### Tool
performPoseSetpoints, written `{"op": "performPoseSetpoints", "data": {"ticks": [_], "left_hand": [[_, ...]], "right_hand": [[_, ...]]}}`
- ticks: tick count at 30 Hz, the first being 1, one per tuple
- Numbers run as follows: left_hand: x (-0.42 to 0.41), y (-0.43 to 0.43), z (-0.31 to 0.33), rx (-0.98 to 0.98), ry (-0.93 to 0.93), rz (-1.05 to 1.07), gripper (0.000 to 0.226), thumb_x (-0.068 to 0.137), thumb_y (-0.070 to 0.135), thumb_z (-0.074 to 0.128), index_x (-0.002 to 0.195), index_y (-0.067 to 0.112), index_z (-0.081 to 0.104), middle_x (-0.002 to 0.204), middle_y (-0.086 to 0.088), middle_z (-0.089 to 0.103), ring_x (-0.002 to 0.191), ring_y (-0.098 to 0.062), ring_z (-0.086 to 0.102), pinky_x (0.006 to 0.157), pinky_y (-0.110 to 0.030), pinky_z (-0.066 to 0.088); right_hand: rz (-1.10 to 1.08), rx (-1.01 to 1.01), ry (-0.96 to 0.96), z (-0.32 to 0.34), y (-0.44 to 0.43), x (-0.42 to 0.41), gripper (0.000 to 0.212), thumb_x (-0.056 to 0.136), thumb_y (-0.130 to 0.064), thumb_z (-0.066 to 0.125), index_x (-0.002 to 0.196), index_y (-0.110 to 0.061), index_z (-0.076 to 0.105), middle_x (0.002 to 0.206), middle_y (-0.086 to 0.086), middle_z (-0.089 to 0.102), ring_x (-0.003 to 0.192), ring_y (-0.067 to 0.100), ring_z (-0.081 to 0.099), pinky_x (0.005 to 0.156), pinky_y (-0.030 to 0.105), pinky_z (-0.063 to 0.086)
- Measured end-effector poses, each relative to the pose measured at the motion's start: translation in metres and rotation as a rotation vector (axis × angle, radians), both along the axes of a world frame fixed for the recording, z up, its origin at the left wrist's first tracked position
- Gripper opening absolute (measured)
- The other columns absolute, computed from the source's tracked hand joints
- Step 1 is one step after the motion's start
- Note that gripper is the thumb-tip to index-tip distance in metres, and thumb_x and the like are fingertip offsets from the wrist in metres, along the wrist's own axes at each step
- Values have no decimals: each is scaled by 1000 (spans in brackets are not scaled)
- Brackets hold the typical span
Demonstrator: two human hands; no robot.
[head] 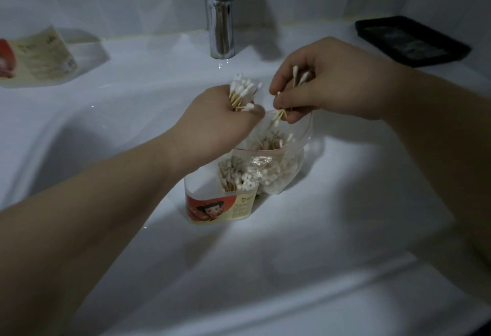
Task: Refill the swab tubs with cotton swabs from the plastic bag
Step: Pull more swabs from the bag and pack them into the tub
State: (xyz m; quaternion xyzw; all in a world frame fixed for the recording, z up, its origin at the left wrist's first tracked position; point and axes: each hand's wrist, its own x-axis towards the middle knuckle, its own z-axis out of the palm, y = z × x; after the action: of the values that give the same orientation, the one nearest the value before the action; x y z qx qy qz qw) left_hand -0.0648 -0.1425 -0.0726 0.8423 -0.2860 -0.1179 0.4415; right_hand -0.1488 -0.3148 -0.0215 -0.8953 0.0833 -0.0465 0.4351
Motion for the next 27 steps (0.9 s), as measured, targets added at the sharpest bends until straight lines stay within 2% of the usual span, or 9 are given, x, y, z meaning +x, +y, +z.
{"op": "performPoseSetpoints", "data": {"ticks": [2,4,6,8,10,13,17,20,27], "left_hand": [[-1,0,2,-19,-76,2,31,93,34,63,80,7,54,61,-6,57,54,-15,52,60,-36,48],[-3,0,3,-59,-92,-12,32,94,38,64,83,9,61,75,-12,67,50,-10,55,52,-33,50],[-5,1,3,-92,-53,-56,30,92,43,68,86,14,69,80,-8,71,48,-3,55,46,-22,46],[-6,1,1,-110,-1,-111,23,87,45,75,88,22,73,72,4,69,55,-1,58,51,-24,49],[-5,1,-2,-118,26,-144,15,82,41,81,89,30,73,73,12,70,65,-3,65,54,-27,52],[-3,0,-5,-124,2,-144,17,82,29,82,97,27,74,86,6,74,76,-11,71,54,-30,57],[-4,1,-2,-95,1,-163,9,86,17,78,90,21,72,78,5,74,65,-4,68,54,-25,55],[-5,1,-2,-79,13,-193,16,88,14,77,81,24,66,72,5,73,60,-2,67,54,-24,53],[-3,1,-4,-89,78,-182,17,98,8,59,88,23,58,84,2,76,75,-14,75,60,-32,55]], "right_hand": [[7,19,6,0,2,0,10,87,-2,77,95,-8,73,81,14,75,69,20,77,65,19,59],[6,51,-13,0,2,1,10,88,-2,76,95,-7,73,83,18,75,69,21,77,67,21,60],[-9,110,-50,-1,3,2,10,88,1,74,96,-4,71,84,21,75,69,21,76,67,22,60],[-30,193,-81,-1,3,3,11,88,4,73,97,-1,70,88,22,75,71,24,77,69,23,61],[-23,259,-78,-2,4,5,10,88,5,73,96,-1,70,92,22,75,73,25,77,70,24,61],[16,310,-44,-3,7,5,10,89,7,71,91,-3,70,88,16,75,75,25,76,71,23,61],[-4,277,-10,-3,7,3,9,90,6,70,91,-2,70,81,10,77,75,25,78,68,21,61],[-53,294,-11,0,3,3,9,88,7,72,95,1,69,81,15,77,78,27,78,69,22,62],[-82,197,-21,-1,-3,4,11,86,10,72,90,0,73,83,19,74,80,27,78,74,24,62]]}}
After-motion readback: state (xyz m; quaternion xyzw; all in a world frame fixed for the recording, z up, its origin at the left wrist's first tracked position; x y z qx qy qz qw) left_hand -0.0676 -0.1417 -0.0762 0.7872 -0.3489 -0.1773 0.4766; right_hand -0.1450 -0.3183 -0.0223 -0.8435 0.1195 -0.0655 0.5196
